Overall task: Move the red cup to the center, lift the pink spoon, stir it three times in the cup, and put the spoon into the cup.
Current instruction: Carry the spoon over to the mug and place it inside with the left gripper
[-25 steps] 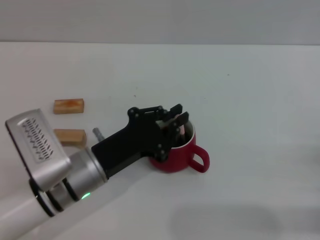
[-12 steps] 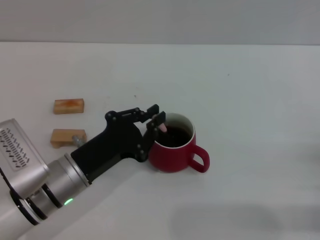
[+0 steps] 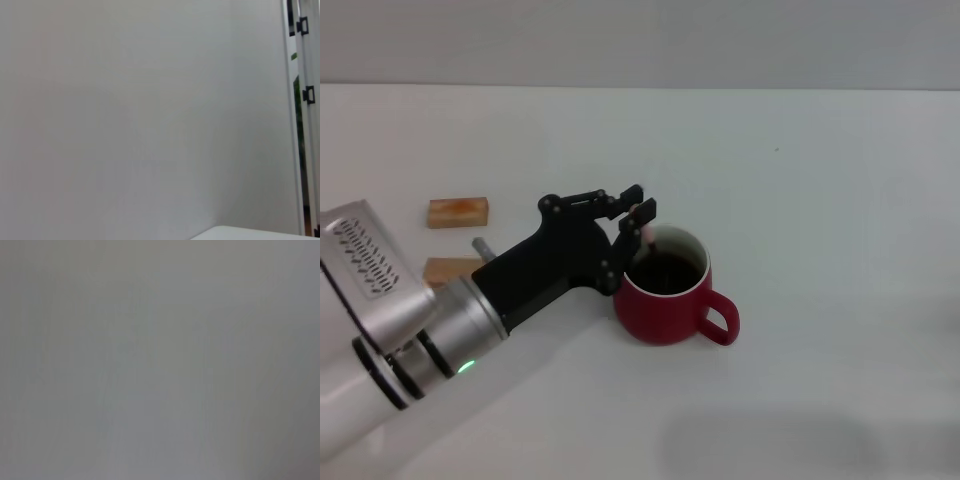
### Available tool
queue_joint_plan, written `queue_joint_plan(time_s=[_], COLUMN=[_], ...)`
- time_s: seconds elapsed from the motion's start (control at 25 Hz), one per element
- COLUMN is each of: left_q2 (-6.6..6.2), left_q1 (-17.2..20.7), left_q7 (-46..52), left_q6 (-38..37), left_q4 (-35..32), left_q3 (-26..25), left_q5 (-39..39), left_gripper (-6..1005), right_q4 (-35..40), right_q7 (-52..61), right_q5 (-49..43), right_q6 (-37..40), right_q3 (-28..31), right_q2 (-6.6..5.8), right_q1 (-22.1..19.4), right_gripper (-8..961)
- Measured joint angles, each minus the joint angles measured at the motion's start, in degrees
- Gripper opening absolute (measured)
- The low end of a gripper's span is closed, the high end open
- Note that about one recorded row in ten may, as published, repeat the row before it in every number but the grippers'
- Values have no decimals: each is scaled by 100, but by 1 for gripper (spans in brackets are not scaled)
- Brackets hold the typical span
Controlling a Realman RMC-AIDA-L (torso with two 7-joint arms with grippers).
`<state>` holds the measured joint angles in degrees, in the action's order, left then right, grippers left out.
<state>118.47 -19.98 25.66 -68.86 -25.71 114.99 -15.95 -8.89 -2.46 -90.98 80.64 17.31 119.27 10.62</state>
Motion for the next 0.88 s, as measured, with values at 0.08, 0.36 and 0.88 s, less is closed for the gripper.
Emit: queue_joint_plan(time_s=[0.08, 0.36, 0.88], left_q2=[10, 27, 62], left_q1=[-78, -224, -127], left_q7=[0, 0, 69], left_q6=[14, 36, -15], left_q4=[31, -17, -339], left_q3=[0, 20, 532], left_q5=[-3, -6, 157], left_gripper=[237, 240, 246], right_q4=[1, 14, 39], right_q7=[0, 0, 0], right_q5=[5, 19, 19], right_q6=[14, 33, -11], right_q3=[0, 0, 0], right_q2=[0, -1, -9], right_q1=[-6, -15, 30], right_gripper=[-1, -1, -1])
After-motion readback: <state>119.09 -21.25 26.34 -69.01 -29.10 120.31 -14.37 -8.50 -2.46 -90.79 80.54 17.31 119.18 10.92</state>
